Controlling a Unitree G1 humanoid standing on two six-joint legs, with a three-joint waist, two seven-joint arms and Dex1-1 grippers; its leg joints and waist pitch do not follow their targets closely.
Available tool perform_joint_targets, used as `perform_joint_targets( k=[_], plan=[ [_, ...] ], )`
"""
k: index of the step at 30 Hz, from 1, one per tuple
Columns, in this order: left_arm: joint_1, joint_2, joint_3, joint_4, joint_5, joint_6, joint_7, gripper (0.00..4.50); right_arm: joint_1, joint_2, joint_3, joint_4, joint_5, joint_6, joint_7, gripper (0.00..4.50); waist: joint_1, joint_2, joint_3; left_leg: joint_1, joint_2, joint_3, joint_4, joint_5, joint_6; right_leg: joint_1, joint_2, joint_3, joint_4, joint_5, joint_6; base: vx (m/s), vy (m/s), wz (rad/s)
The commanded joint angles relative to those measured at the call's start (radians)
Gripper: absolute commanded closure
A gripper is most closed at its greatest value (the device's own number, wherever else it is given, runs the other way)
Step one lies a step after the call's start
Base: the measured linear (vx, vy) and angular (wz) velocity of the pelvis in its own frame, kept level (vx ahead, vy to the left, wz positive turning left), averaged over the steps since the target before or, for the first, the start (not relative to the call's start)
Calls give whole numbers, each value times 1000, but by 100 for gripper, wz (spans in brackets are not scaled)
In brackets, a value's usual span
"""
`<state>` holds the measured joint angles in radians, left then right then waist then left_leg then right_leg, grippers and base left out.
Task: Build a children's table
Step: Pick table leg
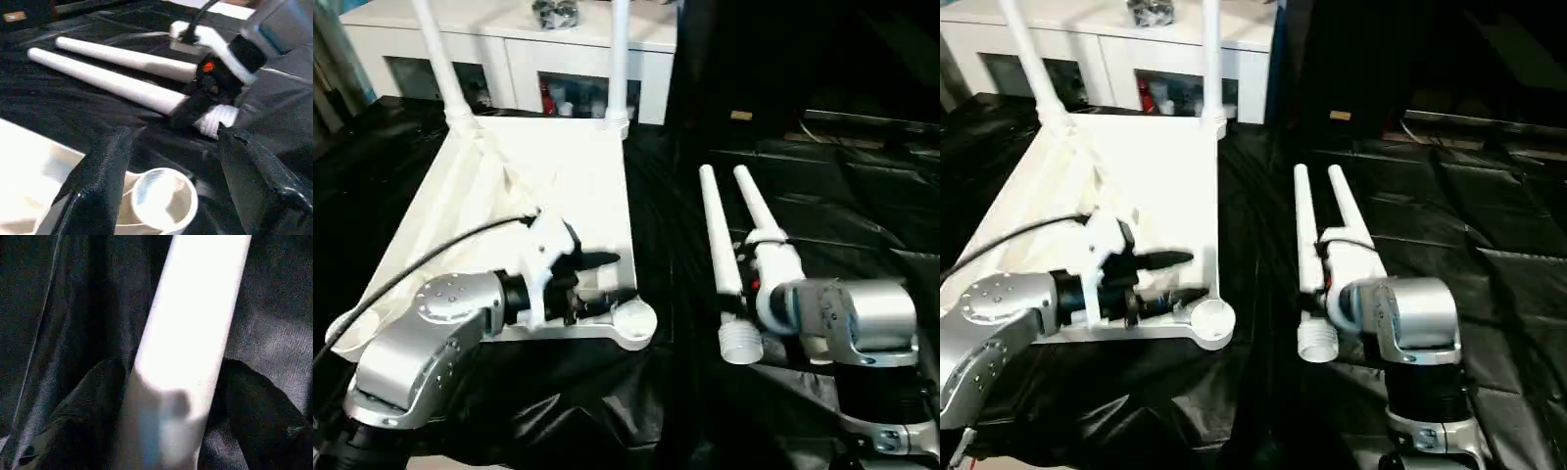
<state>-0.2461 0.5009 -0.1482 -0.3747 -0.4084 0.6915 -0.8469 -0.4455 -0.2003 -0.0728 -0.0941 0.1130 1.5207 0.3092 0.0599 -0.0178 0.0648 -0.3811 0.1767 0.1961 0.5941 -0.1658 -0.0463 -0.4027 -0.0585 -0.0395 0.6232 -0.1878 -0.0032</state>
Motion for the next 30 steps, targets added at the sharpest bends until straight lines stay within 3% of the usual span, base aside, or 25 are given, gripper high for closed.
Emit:
perform_joint_targets(
  k=[1, 2, 5, 14, 19, 21, 22, 23, 24, 25, 26, 28, 30],
  plan=[
    [-7, 9, -20, -19, -21, 13, -18, 128, 1, 1, -22, 22, 4, 6, -7, 148, 3, 3, -65, 30, 44, -27, -71, -226, -90, 30, -70, 50, -84, -321, -106, 0, 0, 0],
    [-8, 16, -25, -20, -31, 17, -28, 128, -1, 3, -27, 25, 4, 6, -10, 151, 1, -2, -65, 29, 43, -26, -70, -230, -90, 30, -69, 50, -86, -331, -104, 0, 0, 0],
    [-10, 41, -41, -27, -32, 32, -46, 128, -6, -1, -31, 33, 4, 4, -10, 184, 1, -3, -65, 30, 43, -26, -70, -232, -89, 29, -70, 50, -86, -353, -92, 0, 0, 0],
    [-7, 90, -77, -7, 14, 7, -65, 128, -51, -12, -49, 118, 15, -34, -16, 254, 0, 4, -65, 32, 41, -29, -70, -262, -99, 26, -68, 49, -90, -384, -80, 0, 0, 0],
    [-35, 69, -61, 43, 28, -25, -32, 128, -87, -3, -114, 132, 26, -67, -21, 260, 0, 3, -66, 33, 41, -29, -70, -267, -100, 26, -67, 48, -91, -383, -82, 0, 0, 0],
    [-54, 44, -49, 71, 45, -39, 7, 128, -103, 8, -150, 121, 46, -84, -11, 262, 4, 14, -68, 35, 41, -30, -69, -266, -102, 27, -68, 48, -87, -362, -87, 0, 0, 0],
    [-96, -20, -17, 121, 59, -41, 89, 128, -123, 38, -213, 97, 99, -133, 19, 262, 0, 11, -69, 32, 40, -27, -68, -269, -102, 29, -66, 49, -88, -340, -94, 0, 0, 0],
    [-124, -70, 12, 155, 52, -31, 146, 128, -133, 59, -250, 83, 137, -159, 42, 262, 4, 16, -70, 33, 39, -29, -67, -274, -101, 30, -67, 47, -86, -336, -97, 0, 0, 0],
    [-152, -118, 40, 189, 39, -22, 197, 128, -142, 81, -283, 72, 179, -186, 67, 262, 3, 12, -71, 36, 39, -28, -62, -287, -93, 30, -69, 46, -89, -340, -107, 0, 0, 0],
    [-167, -143, 54, 205, 30, -18, 220, 128, -143, 92, -298, 67, 205, -201, 86, 262, 7, 12, -73, 30, 41, -31, -65, -267, -83, 37, -73, 45, -88, -328, -112, 0, 0, 0],
    [-181, -167, 67, 221, 19, -13, 241, 128, -145, 103, -312, 61, 232, -217, 105, 262, 8, 19, -73, 30, 43, -33, -65, -264, -82, 36, -74, 45, -85, -312, -118, 0, 0, 0],
    [-230, -259, 114, 272, -53, 6, 288, 100, -119, 116, -302, 10, 335, -290, 235, 262, 9, 9, -76, 24, 42, -26, -60, -212, -59, 44, -71, 45, -79, -219, -141, 0, 0, 0],
    [-265, -310, 150, 311, -112, 18, 306, 89, -101, 116, -288, -24, 394, -294, 317, 262, 17, 13, -81, 20, 39, -25, -55, -169, -35, 51, -72, 44, -74, -163, -162, 0, 0, 0]
  ],
)
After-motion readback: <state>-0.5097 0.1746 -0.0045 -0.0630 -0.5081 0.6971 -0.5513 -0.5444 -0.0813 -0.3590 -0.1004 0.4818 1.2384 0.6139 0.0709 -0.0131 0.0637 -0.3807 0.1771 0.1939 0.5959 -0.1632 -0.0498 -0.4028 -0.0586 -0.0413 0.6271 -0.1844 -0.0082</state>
